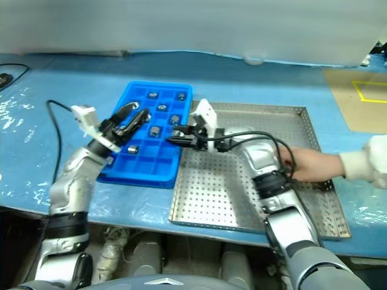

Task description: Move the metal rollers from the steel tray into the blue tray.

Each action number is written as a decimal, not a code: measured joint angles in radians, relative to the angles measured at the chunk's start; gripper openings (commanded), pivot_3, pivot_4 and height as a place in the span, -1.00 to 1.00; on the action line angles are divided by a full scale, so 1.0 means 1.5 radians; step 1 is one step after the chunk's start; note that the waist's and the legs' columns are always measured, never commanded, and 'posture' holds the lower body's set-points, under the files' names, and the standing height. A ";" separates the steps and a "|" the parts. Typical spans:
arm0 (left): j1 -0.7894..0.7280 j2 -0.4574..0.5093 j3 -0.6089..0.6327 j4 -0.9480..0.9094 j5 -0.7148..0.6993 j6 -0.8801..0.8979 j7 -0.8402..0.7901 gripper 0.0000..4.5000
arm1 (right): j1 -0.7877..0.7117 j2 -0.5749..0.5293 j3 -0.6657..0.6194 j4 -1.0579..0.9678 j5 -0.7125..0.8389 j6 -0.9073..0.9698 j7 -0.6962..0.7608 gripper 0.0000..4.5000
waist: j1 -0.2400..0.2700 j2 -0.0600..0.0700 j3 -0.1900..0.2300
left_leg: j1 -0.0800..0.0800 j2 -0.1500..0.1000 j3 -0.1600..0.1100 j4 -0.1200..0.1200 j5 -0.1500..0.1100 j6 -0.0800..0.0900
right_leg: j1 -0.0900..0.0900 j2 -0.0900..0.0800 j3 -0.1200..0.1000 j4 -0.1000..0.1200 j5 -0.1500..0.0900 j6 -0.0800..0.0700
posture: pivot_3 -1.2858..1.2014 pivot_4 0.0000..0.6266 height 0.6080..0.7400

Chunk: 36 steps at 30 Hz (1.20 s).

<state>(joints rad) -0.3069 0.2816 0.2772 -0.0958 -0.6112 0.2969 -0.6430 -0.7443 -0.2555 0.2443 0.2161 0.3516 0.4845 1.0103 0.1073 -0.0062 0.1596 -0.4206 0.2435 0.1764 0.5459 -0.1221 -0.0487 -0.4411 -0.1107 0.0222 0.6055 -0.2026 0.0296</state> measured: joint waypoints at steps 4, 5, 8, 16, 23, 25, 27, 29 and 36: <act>0.070 0.050 0.037 -0.057 -0.009 0.009 0.007 0.79 | -0.027 0.032 0.027 0.059 -0.025 -0.038 0.032 -0.26 | 0.017 0.000 0.000 | 0.000 0.000 -0.001 -0.001 0.001 -0.001 | 0.000 0.000 -0.002 0.000 0.000 0.000 | 0.33 -0.52 1.00; 0.087 0.058 0.046 -0.069 -0.012 0.012 0.011 0.79 | -0.033 0.040 0.036 0.071 -0.032 -0.047 0.041 -0.26 | 0.023 0.000 0.000 | 0.000 0.000 -0.002 -0.001 0.001 -0.002 | 0.000 0.000 -0.002 0.000 0.000 0.000 | 0.35 -0.52 1.00; 0.117 0.064 0.059 -0.098 -0.020 0.012 0.021 0.79 | -0.045 0.067 0.063 0.100 -0.058 -0.077 0.054 -0.26 | 0.036 0.000 0.000 | 0.000 0.001 -0.003 -0.001 0.001 -0.002 | 0.001 0.000 -0.003 0.001 0.000 0.000 | 0.38 -0.52 1.00; 0.199 0.087 0.047 -0.175 -0.022 0.026 0.026 0.79 | -0.062 0.110 0.106 0.214 -0.133 -0.157 0.059 -0.26 | 0.070 0.000 0.000 | -0.001 0.000 -0.005 -0.002 0.001 -0.003 | 0.001 0.000 -0.004 0.001 -0.001 0.000 | 0.41 -0.52 1.00; 0.263 0.221 0.019 -0.198 -0.019 0.070 -0.073 0.79 | -0.064 0.101 0.106 0.240 -0.172 -0.195 0.056 -0.26 | 0.072 0.000 0.000 | -0.001 0.000 -0.007 -0.002 0.002 -0.003 | 0.001 0.001 -0.004 0.001 -0.001 0.000 | 0.38 -0.52 1.00; 0.262 0.233 0.012 -0.204 -0.024 0.077 -0.094 0.79 | -0.064 0.100 0.106 0.240 -0.181 -0.200 0.052 -0.26 | 0.072 0.000 0.000 | -0.001 0.000 -0.007 -0.002 0.002 -0.004 | 0.001 0.001 -0.004 0.001 -0.001 0.000 | 0.38 -0.52 1.00; 0.255 0.233 0.005 -0.210 -0.032 0.084 -0.105 0.79 | -0.064 0.101 0.106 0.240 -0.192 -0.204 0.046 -0.11 | 0.072 0.000 0.000 | -0.001 0.000 -0.007 -0.002 0.002 -0.004 | 0.001 0.001 -0.004 0.002 -0.001 0.000 | 0.36 -0.52 1.00; 0.245 0.236 -0.014 -0.214 -0.029 0.087 -0.113 0.79 | -0.063 0.099 0.106 0.239 -0.197 -0.204 0.044 0.18 | 0.072 0.000 0.000 | -0.001 0.000 -0.007 -0.002 0.002 -0.004 | 0.001 0.001 -0.004 0.002 -0.001 0.000 | 0.35 -0.52 1.00; 0.165 0.226 -0.107 -0.186 -0.002 0.092 -0.134 0.79 | -0.043 0.080 0.072 0.202 -0.191 -0.191 0.026 0.92 | 0.067 0.000 0.000 | 0.000 0.000 -0.007 -0.002 0.003 -0.005 | 0.002 0.001 -0.004 0.002 -0.001 -0.001 | 0.20 -0.52 1.00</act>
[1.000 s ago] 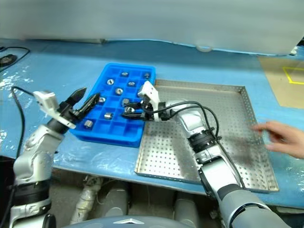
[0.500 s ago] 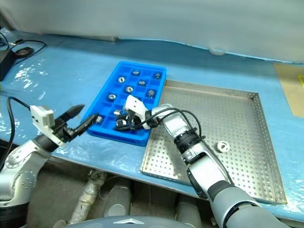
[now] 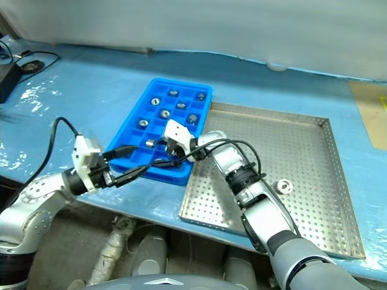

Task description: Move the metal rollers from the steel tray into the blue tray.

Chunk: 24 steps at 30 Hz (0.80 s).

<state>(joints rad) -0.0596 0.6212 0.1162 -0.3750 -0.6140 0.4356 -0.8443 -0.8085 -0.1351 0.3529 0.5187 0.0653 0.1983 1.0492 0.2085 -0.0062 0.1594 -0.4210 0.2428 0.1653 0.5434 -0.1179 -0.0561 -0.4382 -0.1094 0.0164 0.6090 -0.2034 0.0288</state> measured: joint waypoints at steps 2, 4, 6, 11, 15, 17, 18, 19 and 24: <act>-0.040 -0.004 -0.025 0.036 0.008 -0.001 -0.018 0.79 | 0.013 -0.014 -0.022 -0.029 0.014 0.019 -0.006 0.92 | -0.005 0.000 0.000 | 0.000 0.000 0.000 0.001 0.000 -0.001 | 0.000 0.000 0.000 0.001 0.000 0.000 | 0.14 -0.52 1.00; -0.082 -0.011 -0.053 0.083 0.025 -0.005 -0.041 0.79 | 0.035 -0.044 -0.051 -0.071 0.028 0.046 -0.015 0.92 | -0.012 0.000 0.000 | 0.000 0.000 0.000 0.001 0.001 -0.001 | 0.000 0.000 0.001 0.001 0.000 0.000 | 0.09 -0.52 1.00; -0.126 -0.021 -0.081 0.141 0.047 -0.019 -0.065 0.79 | 0.058 -0.074 -0.084 -0.107 0.041 0.073 -0.028 0.92 | -0.023 0.000 0.000 | 0.001 0.000 0.000 0.002 0.001 -0.002 | 0.000 0.000 0.001 0.002 0.000 0.000 | 0.05 -0.52 1.00; -0.233 -0.070 -0.144 0.284 0.094 -0.069 -0.138 0.79 | 0.125 -0.144 -0.156 -0.226 0.067 0.149 -0.077 0.92 | -0.059 0.000 0.000 | 0.001 -0.001 0.001 0.002 0.003 -0.004 | 0.000 0.001 0.003 0.002 0.000 0.000 | -0.08 -0.52 1.00; -0.298 -0.117 -0.184 0.388 0.130 -0.115 -0.195 0.79 | 0.213 -0.210 -0.214 -0.326 0.081 0.211 -0.118 0.92 | -0.085 0.000 0.000 | 0.002 0.000 0.002 0.002 0.003 -0.004 | 0.000 0.001 0.004 0.001 0.001 0.000 | -0.15 -0.52 1.00; -0.318 -0.139 -0.193 0.426 0.140 -0.132 -0.217 0.79 | 0.253 -0.234 -0.238 -0.364 0.088 0.239 -0.134 0.92 | -0.093 0.000 0.000 | 0.003 -0.001 0.003 0.001 0.002 -0.003 | 0.000 0.001 0.005 0.001 0.000 0.000 | -0.18 -0.52 1.00; -0.333 -0.153 -0.202 0.450 0.147 -0.140 -0.231 0.79 | 0.280 -0.252 -0.253 -0.390 0.090 0.256 -0.145 0.92 | -0.096 0.000 0.000 | 0.003 -0.001 0.004 0.002 0.002 -0.003 | 0.000 0.001 0.006 0.001 0.001 0.000 | -0.18 -0.52 1.00; -0.339 -0.160 -0.206 0.461 0.151 -0.147 -0.240 0.79 | 0.297 -0.265 -0.261 -0.402 0.091 0.269 -0.151 0.92 | -0.098 0.000 0.000 | 0.004 -0.001 0.004 0.002 0.002 -0.002 | 0.000 0.001 0.006 0.001 0.001 0.000 | -0.19 -0.52 1.00; -0.362 -0.180 -0.212 0.503 0.166 -0.172 -0.274 0.79 | 0.389 -0.319 -0.286 -0.437 0.090 0.302 -0.175 0.92 | -0.114 0.000 0.000 | 0.008 -0.001 0.007 0.002 0.000 0.001 | 0.004 0.001 0.008 -0.001 0.001 0.000 | -0.22 -0.52 1.00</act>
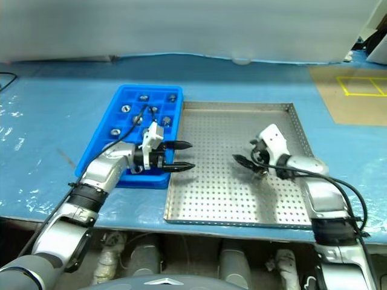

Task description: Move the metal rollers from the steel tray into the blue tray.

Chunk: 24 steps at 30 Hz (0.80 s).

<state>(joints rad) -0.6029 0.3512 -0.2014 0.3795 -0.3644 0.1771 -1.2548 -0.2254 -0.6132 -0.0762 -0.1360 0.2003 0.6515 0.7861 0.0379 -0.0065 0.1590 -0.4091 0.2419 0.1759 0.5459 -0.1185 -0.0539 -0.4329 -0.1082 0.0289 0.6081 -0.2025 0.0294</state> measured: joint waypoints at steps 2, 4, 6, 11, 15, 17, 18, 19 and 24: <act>-0.007 -0.004 0.000 0.008 0.005 -0.005 -0.007 0.79 | 0.026 -0.009 0.001 -0.004 -0.001 0.012 -0.008 0.92 | -0.001 0.000 0.000 | 0.000 0.000 0.000 0.000 0.000 0.000 | 0.000 0.000 0.000 0.000 0.000 0.000 | -0.22 -0.52 1.00; -0.011 -0.012 0.000 0.013 0.010 -0.011 -0.012 0.79 | 0.050 -0.022 0.007 -0.017 -0.005 0.022 -0.018 0.92 | -0.001 0.000 0.000 | 0.000 0.000 0.001 0.000 0.000 0.001 | 0.000 0.000 0.000 0.000 0.000 0.000 | -0.22 -0.52 1.00; -0.015 -0.018 0.000 0.019 0.012 -0.013 -0.016 0.79 | 0.057 -0.028 0.007 -0.029 -0.003 0.029 -0.019 0.73 | -0.001 0.000 0.000 | 0.000 0.000 0.001 0.000 0.000 0.001 | 0.000 0.000 0.000 0.000 0.000 0.000 | -0.23 -0.52 1.00; -0.018 -0.025 0.001 0.027 0.021 -0.024 -0.018 0.79 | 0.058 -0.038 0.008 -0.030 0.000 0.033 -0.026 0.02 | -0.002 0.000 0.000 | 0.001 0.000 0.001 0.000 -0.001 0.001 | 0.001 0.000 0.000 0.000 0.000 0.000 | -0.20 -0.52 1.00; -0.017 -0.022 0.013 0.030 0.023 -0.029 -0.002 0.79 | 0.022 -0.020 0.009 -0.029 0.019 0.037 -0.026 -0.26 | -0.007 0.000 0.000 | 0.001 0.000 0.001 0.000 -0.001 0.001 | 0.000 0.000 0.000 0.000 0.000 0.000 | -0.15 -0.52 1.00; -0.007 -0.012 0.023 0.022 0.023 -0.029 0.008 0.79 | -0.016 -0.011 0.010 -0.021 0.026 0.028 -0.023 -0.26 | -0.010 0.000 0.000 | 0.001 0.000 0.001 0.000 -0.001 0.001 | 0.000 0.000 0.000 0.000 0.000 0.000 | -0.11 -0.52 1.00; -0.001 -0.006 0.029 0.016 0.023 -0.028 0.014 0.79 | -0.034 -0.005 0.011 -0.017 0.028 0.022 -0.021 -0.26 | -0.011 0.000 0.000 | 0.001 0.000 0.001 0.000 -0.001 0.001 | 0.000 0.000 0.000 0.000 0.000 0.000 | -0.09 -0.52 1.00; 0.011 0.004 0.037 0.004 0.023 -0.024 0.021 0.79 | -0.060 0.007 0.014 -0.008 0.032 0.015 -0.017 -0.26 | -0.012 0.000 0.000 | 0.001 0.000 0.001 0.000 -0.001 0.001 | 0.000 0.000 0.000 0.000 0.000 0.000 | -0.09 -0.52 1.00; 0.076 0.043 0.080 -0.077 0.018 0.003 0.063 0.79 | -0.186 0.078 0.066 0.067 0.047 -0.024 0.016 -0.26 | -0.006 0.000 0.000 | -0.001 0.001 0.001 -0.001 -0.001 0.001 | -0.002 0.000 -0.001 0.000 0.000 -0.001 | 0.04 -0.52 1.00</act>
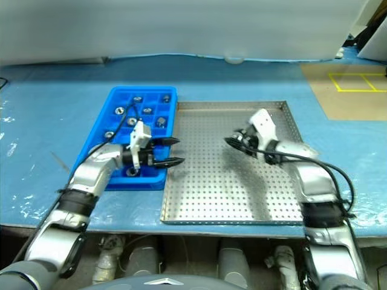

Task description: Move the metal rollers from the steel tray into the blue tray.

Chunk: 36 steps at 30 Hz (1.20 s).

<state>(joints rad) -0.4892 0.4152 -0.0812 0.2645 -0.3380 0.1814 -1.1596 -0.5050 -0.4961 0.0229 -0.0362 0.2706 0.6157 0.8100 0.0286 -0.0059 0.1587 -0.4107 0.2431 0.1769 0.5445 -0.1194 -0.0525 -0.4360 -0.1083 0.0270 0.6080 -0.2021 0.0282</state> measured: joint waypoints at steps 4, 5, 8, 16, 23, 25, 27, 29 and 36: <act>0.078 0.033 0.038 -0.094 -0.012 0.026 0.047 0.79 | -0.091 0.056 0.073 0.108 -0.016 -0.056 0.043 -0.26 | 0.015 0.000 0.000 | -0.001 0.000 0.000 0.000 0.000 0.000 | -0.001 0.000 -0.001 0.000 0.000 0.000 | 0.14 -0.52 1.00; 0.099 0.040 0.047 -0.118 -0.014 0.033 0.061 0.79 | -0.110 0.073 0.086 0.133 -0.021 -0.070 0.053 -0.26 | 0.018 0.000 0.000 | -0.002 0.000 0.000 0.000 0.000 0.000 | -0.001 0.000 -0.001 0.000 0.000 0.000 | 0.18 -0.52 1.00; 0.157 0.054 0.071 -0.193 -0.024 0.050 0.100 0.79 | -0.162 0.114 0.117 0.208 -0.031 -0.114 0.082 -0.26 | 0.031 0.000 0.000 | -0.002 0.001 -0.001 0.000 0.000 0.000 | -0.002 0.000 -0.002 0.000 0.000 -0.001 | 0.24 -0.52 1.00; 0.289 0.071 0.132 -0.317 -0.040 0.091 0.187 0.79 | -0.233 0.172 0.150 0.364 -0.065 -0.216 0.142 -0.26 | 0.082 0.000 0.000 | -0.003 0.001 -0.002 0.000 0.000 0.000 | -0.001 -0.001 -0.004 0.000 -0.001 -0.001 | 0.33 -0.52 1.00; 0.309 0.079 0.133 -0.352 -0.042 0.097 0.219 0.79 | -0.249 0.199 0.158 0.405 -0.083 -0.250 0.172 -0.26 | 0.105 0.000 0.000 | -0.004 0.001 -0.004 0.000 0.000 -0.001 | -0.001 -0.001 -0.006 0.001 -0.001 -0.001 | 0.35 -0.52 1.00; 0.314 0.082 0.133 -0.357 -0.045 0.098 0.224 0.79 | -0.249 0.198 0.158 0.410 -0.089 -0.252 0.174 -0.26 | 0.107 0.000 0.000 | -0.005 0.001 -0.004 0.000 0.000 -0.001 | -0.002 -0.001 -0.006 0.001 -0.001 -0.001 | 0.35 -0.52 1.00; 0.316 0.085 0.133 -0.358 -0.047 0.103 0.225 0.79 | -0.249 0.196 0.158 0.411 -0.092 -0.253 0.177 -0.26 | 0.108 0.000 0.000 | -0.005 0.001 -0.004 0.000 0.000 -0.001 | -0.002 -0.001 -0.006 0.001 -0.001 -0.001 | 0.34 -0.52 1.00; 0.314 0.088 0.133 -0.357 -0.048 0.103 0.225 0.79 | -0.249 0.193 0.158 0.411 -0.097 -0.254 0.177 -0.26 | 0.108 0.000 0.000 | -0.005 0.001 -0.004 0.000 0.000 -0.001 | -0.002 0.000 -0.006 0.001 -0.001 -0.001 | 0.33 -0.52 1.00; 0.267 0.090 0.114 -0.336 -0.048 0.104 0.211 0.79 | -0.215 0.171 0.158 0.375 -0.102 -0.236 0.178 0.78 | 0.105 0.000 0.000 | -0.006 0.001 -0.004 0.000 0.000 -0.001 | -0.002 -0.001 -0.006 0.001 -0.001 -0.001 | 0.26 -0.52 1.00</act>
<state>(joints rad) -0.0879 0.5495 0.0896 -0.2396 -0.4103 0.3367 -0.8432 -0.8279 -0.2399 0.2597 0.5264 0.1176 0.2610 1.0768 0.1860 -0.0062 0.1592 -0.4190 0.2447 0.1706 0.5450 -0.1187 -0.0543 -0.4392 -0.1091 0.0183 0.6096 -0.2030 0.0268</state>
